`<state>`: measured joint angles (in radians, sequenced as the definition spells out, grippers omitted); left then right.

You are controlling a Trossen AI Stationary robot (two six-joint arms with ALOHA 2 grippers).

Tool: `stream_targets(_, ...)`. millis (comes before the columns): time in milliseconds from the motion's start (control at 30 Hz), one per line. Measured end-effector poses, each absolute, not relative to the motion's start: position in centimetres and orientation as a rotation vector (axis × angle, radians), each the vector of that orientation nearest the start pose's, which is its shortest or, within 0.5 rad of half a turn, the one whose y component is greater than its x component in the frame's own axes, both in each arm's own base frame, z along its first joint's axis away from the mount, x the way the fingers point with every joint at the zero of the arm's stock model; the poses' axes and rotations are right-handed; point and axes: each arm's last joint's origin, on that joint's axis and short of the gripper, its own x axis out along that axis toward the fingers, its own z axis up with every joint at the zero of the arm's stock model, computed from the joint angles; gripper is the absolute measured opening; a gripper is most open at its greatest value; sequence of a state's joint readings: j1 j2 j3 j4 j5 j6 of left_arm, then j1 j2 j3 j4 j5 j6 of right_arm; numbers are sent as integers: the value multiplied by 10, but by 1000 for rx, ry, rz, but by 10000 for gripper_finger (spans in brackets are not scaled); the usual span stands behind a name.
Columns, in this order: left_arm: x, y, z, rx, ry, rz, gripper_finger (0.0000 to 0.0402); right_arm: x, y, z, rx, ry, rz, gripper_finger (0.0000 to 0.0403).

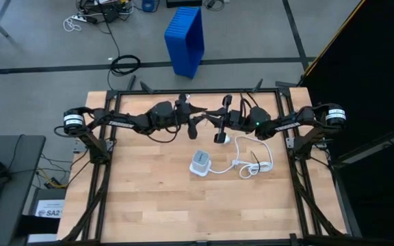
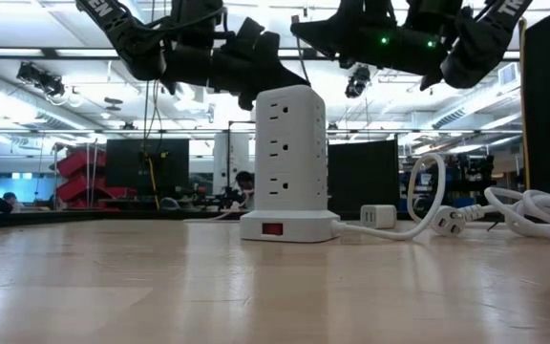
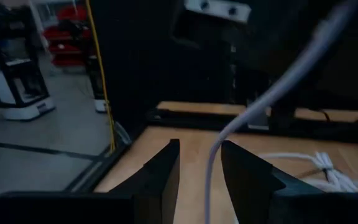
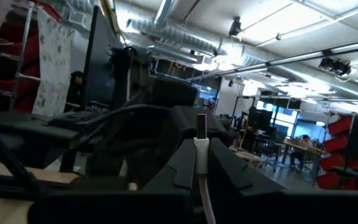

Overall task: Plug in charger
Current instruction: Insert the white charger cable into the white charger adapter

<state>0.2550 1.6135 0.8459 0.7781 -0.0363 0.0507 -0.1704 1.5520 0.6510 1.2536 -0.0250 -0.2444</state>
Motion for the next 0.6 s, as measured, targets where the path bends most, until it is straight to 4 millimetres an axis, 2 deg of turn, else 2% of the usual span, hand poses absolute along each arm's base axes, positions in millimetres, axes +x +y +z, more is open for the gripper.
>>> stream_targets(167,334,88,240,95,20,291,104,303,-53,238,-269,-236,-217,0)
stream_targets(600,325,86,222,248,326,251,104,305,-58,207,-345,120,-350,0)
